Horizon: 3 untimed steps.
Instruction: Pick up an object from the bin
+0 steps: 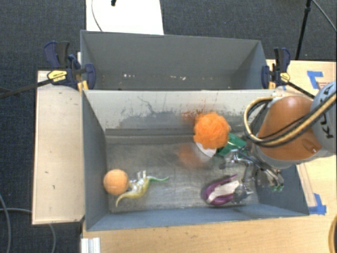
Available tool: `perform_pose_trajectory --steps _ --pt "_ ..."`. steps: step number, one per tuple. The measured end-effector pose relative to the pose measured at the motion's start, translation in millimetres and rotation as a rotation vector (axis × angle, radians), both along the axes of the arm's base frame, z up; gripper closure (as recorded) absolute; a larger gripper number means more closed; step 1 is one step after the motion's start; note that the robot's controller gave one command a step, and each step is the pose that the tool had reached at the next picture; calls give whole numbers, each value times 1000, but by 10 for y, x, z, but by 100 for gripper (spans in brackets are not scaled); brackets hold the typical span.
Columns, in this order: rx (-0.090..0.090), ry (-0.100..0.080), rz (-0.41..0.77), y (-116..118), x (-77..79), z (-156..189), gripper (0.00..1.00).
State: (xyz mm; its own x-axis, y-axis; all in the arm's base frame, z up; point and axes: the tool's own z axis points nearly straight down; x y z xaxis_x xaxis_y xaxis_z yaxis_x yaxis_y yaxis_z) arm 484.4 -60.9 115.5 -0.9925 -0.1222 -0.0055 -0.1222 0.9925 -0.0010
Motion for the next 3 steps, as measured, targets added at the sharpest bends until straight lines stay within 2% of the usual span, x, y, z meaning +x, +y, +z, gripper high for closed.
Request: perform_pose_trajectory --steps 1,2,3 --pt "1 4 54 18 -40 -209 0" --pt "-1 0 157 -102 -77 -91 0" --pt "-3 -17 191 0 -9 -424 0"
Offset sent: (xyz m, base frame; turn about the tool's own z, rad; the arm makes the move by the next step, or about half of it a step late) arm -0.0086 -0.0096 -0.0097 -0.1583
